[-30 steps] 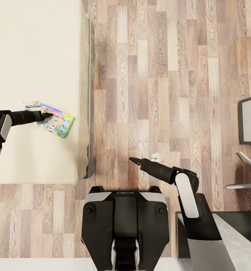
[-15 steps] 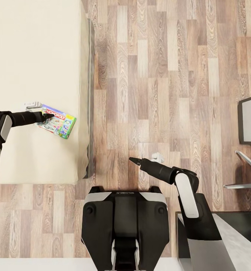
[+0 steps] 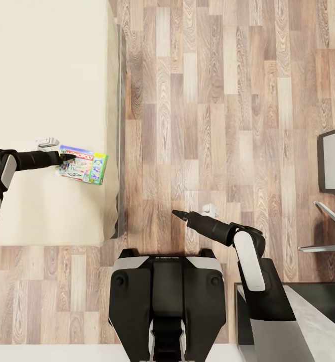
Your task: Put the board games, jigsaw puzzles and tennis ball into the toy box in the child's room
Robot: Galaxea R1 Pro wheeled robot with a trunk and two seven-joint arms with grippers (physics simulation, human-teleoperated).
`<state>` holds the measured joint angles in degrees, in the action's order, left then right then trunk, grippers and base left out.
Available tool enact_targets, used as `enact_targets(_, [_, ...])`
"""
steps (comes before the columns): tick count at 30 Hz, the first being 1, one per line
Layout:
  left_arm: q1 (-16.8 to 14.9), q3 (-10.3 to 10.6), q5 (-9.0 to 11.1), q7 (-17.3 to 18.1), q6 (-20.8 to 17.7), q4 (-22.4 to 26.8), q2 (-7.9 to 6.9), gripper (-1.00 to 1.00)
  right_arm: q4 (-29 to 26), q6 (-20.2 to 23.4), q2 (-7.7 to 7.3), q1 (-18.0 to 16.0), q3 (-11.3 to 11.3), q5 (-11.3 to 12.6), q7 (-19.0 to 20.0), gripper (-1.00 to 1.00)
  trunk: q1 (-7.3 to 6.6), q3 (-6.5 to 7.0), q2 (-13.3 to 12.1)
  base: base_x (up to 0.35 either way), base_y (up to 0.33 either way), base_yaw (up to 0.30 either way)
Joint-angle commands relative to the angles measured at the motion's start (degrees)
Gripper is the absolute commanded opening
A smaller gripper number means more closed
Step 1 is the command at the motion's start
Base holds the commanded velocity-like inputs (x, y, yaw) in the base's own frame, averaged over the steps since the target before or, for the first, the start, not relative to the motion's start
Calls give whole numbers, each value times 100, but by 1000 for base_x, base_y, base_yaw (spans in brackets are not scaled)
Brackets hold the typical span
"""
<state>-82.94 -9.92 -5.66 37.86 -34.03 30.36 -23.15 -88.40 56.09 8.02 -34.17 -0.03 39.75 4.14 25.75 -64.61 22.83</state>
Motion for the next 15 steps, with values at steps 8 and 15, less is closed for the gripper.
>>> enact_targets(8, [-3,-45,-58,138,-48,6,4,100,-4,25,6,-2,-6,-45,43,100,4,-6,9,0,0,0])
enact_targets(15, [-3,-45,-58,318,-167,4,5,100,-8,25,6,-2,-3,-43,43,100,4,-6,9,0,0,0])
